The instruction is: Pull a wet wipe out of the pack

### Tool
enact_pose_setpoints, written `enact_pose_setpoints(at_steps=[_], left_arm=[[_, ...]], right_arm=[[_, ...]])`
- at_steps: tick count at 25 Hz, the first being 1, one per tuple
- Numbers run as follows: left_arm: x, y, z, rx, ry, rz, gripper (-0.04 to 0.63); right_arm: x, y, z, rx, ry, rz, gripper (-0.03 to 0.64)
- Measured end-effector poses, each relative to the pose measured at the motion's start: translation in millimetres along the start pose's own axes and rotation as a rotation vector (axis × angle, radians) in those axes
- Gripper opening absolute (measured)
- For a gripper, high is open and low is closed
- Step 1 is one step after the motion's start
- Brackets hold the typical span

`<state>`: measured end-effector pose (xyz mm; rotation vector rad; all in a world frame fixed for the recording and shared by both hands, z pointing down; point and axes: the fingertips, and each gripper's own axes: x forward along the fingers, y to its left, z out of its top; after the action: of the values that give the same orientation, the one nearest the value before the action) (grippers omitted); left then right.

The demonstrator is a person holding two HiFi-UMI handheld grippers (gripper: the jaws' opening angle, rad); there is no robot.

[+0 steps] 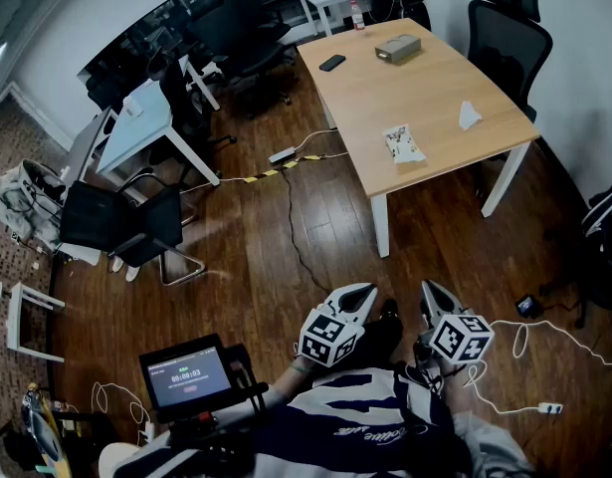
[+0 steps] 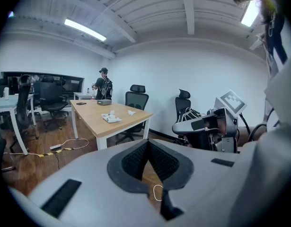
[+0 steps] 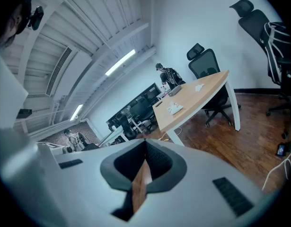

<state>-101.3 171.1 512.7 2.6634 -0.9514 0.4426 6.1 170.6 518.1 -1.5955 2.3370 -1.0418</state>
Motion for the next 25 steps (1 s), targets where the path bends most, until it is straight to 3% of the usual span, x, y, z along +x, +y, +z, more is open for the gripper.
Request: enact_pose_setpoints(at_steps=[6, 10, 16, 21, 25], left_arm=[[46, 50, 18, -0.103, -0.033, 0.047, 0.003], [90, 73, 50, -0.093, -0.051, 0.031, 0.003], [156, 104, 83, -0.18, -0.064, 0.009, 0.003], [193, 102, 83, -0.159, -0.027, -0.052, 0.003], [199, 114, 81, -0.147, 0.012, -0.043, 0.003]], right_arm=[[32, -34, 36, -0.05, 0.006, -0.056, -0.002], [54, -61, 73, -0.056, -0.005, -0.098, -0.002], [85, -89, 115, -0.085, -0.001, -0.139, -0.002], [101, -118, 130, -0.028, -0.008, -0.164, -0.002], [126, -123, 150, -0.015, -0.009, -0.139, -0.002]])
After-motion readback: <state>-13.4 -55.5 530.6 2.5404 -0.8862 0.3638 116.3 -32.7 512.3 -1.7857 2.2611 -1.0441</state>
